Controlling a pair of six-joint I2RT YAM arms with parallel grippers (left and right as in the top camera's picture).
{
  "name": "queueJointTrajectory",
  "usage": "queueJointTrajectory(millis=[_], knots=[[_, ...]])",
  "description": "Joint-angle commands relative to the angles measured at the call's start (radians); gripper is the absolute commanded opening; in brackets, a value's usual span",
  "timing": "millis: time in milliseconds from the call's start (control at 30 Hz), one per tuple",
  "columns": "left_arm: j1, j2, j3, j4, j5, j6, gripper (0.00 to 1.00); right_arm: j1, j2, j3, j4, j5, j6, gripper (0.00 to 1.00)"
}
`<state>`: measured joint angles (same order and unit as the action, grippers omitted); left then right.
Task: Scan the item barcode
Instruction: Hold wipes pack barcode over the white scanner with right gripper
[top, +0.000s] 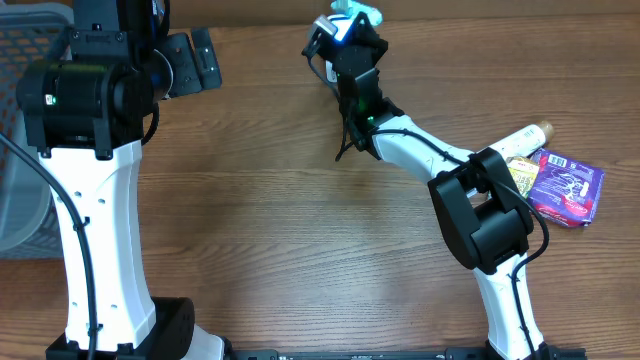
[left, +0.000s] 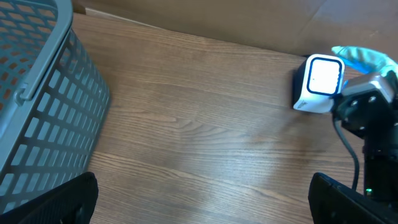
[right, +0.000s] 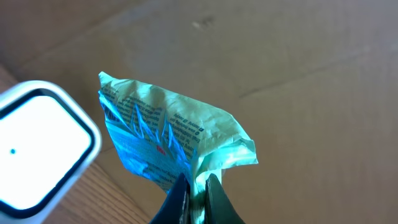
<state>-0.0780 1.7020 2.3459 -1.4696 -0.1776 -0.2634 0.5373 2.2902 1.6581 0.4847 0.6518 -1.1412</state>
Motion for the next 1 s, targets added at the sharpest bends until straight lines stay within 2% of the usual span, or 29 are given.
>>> queueJointTrajectory(millis=[0,967], knots=[[-0.001,0.005,0.011,0.003,-0.013,-0.013,1.0,-0.003,0.005,0.012,0.011,-0.018,-0.009,0.04],[0.002,0.01,0.011,0.003,-0.013,-0.013,1.0,-0.055,0.027,0.012,-0.022,-0.126,-0.012,0.04]])
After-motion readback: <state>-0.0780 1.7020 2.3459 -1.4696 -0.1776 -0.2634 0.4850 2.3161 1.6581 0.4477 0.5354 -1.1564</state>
